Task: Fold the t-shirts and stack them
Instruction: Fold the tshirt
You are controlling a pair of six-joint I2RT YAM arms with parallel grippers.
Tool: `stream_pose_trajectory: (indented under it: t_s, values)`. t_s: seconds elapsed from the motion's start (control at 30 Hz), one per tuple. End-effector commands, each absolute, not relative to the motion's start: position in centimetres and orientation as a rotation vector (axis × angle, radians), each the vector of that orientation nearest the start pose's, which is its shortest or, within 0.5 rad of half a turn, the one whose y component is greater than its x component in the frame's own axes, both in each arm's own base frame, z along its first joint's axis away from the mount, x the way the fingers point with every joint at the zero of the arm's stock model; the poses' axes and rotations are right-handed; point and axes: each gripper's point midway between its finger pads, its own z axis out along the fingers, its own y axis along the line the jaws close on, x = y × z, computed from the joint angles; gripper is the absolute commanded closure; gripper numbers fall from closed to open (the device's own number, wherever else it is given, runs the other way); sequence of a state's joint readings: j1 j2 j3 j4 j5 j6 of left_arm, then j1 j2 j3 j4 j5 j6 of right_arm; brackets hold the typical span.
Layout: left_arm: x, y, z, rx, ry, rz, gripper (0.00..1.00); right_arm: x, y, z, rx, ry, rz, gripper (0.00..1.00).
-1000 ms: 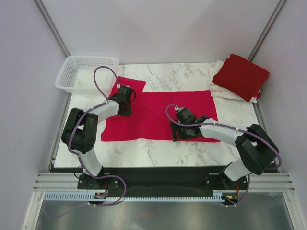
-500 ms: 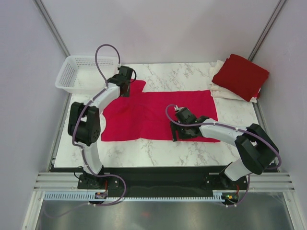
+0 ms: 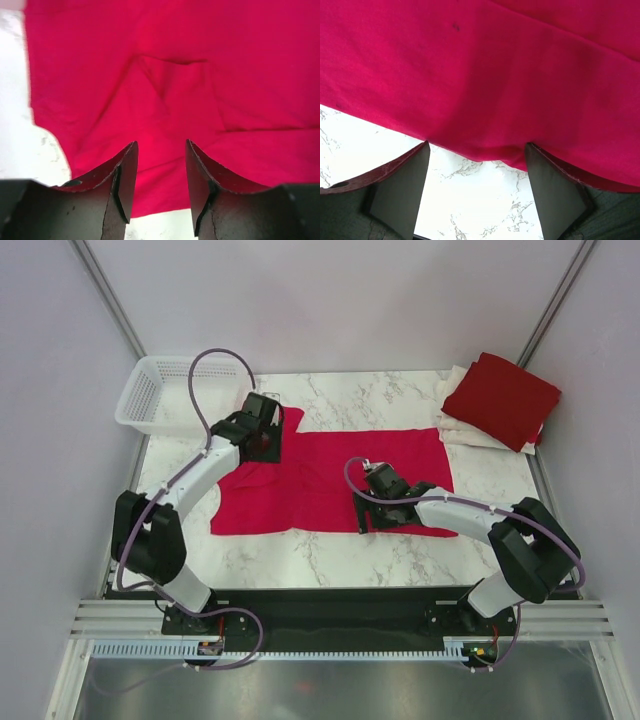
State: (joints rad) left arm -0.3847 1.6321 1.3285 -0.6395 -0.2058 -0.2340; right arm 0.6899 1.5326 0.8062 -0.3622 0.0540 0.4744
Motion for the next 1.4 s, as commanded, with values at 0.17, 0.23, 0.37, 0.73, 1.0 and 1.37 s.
stream_pose_trajectory:
  t_s: [0.17,0.23,0.37,0.73,1.0,1.37]
  values:
    - [37.9,-14.6,8.0,0.071,2.573,-0.106,0.52,22.7,21.1,1.1,-0.271,2.728,0.343,0.16]
    - [38.1,-14.6,6.9,0.069,2.593,-0.096,0.52,22.4,20.6,1.1,-0.272,2.729,0.327,0.15]
    - [38.4,-15.0,5.5,0.063,2.613,-0.100,0.54,22.0,20.0,1.1,-0.273,2.729,0.307,0.15]
    - [39.3,-14.5,4.0,0.073,2.608,0.000,0.57,21.6,19.5,0.6,-0.278,2.744,0.280,0.15]
    - [39.5,-13.9,3.4,0.068,2.609,0.061,0.62,21.7,19.2,0.4,-0.287,2.741,0.258,0.15]
    - [40.5,-14.1,4.3,0.071,2.582,0.064,0.77,21.5,19.0,0.0,-0.283,2.750,0.249,0.15]
